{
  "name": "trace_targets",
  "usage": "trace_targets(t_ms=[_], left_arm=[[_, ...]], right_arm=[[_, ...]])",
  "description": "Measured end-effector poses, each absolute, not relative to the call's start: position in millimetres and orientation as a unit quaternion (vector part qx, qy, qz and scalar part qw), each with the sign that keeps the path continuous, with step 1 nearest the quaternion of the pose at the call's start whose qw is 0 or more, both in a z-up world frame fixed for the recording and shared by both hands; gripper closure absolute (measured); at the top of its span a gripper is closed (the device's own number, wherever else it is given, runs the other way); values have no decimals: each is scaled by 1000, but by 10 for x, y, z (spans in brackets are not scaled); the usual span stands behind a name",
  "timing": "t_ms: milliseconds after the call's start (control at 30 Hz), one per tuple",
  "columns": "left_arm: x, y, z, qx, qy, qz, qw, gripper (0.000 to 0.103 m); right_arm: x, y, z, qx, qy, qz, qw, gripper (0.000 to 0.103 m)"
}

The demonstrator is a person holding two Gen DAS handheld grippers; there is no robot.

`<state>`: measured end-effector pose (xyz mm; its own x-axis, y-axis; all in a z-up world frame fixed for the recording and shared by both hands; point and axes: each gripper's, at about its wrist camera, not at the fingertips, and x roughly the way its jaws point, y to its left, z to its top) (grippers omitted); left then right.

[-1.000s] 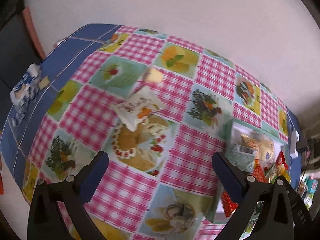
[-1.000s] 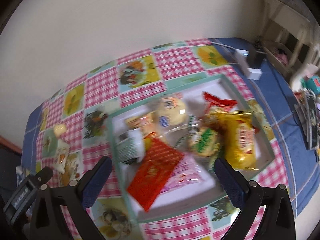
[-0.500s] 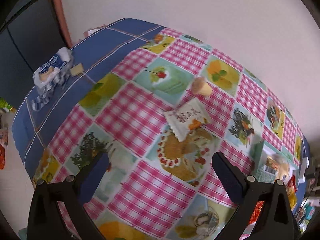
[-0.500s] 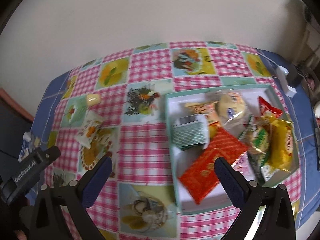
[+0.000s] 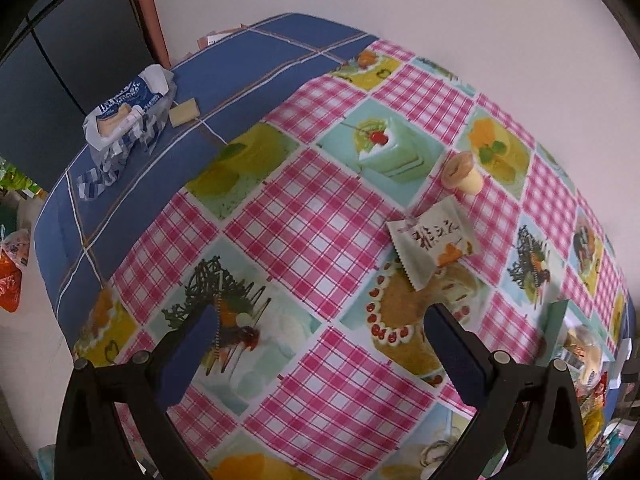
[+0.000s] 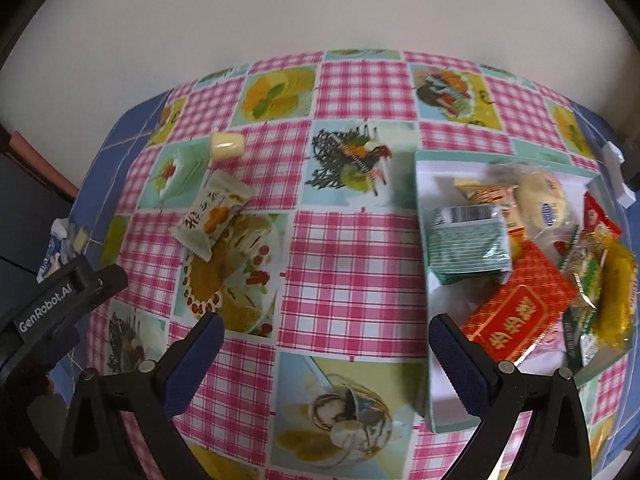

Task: Organize snacks
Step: 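Move both tools back toward the white pack and pudding cup, then grasp the yellow pudding cup with left tool while right tool grasps white rice-cake pack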

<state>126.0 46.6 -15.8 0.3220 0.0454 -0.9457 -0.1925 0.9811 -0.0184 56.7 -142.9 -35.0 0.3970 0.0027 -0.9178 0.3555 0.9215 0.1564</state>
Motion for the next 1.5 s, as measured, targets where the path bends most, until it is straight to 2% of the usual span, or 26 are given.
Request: trace_targets(t_ms=[300, 667, 933, 1500], left_arm=[[1425, 432, -352, -57, 602, 72, 793, 0], [1662, 338, -400, -55, 587, 45, 806, 0], [1810, 315, -511, -76, 588, 33, 804, 0], [2196, 548, -732, -78, 586, 32, 806, 0]], right_arm=[[719, -1367, -582, 167, 549, -96, 814, 0], [906, -1417, -741, 185, 529, -92, 823, 0], [1013, -1430, -774, 183, 516, -96, 831, 3], [1347, -1305, -812, 158, 509, -115, 838, 4]])
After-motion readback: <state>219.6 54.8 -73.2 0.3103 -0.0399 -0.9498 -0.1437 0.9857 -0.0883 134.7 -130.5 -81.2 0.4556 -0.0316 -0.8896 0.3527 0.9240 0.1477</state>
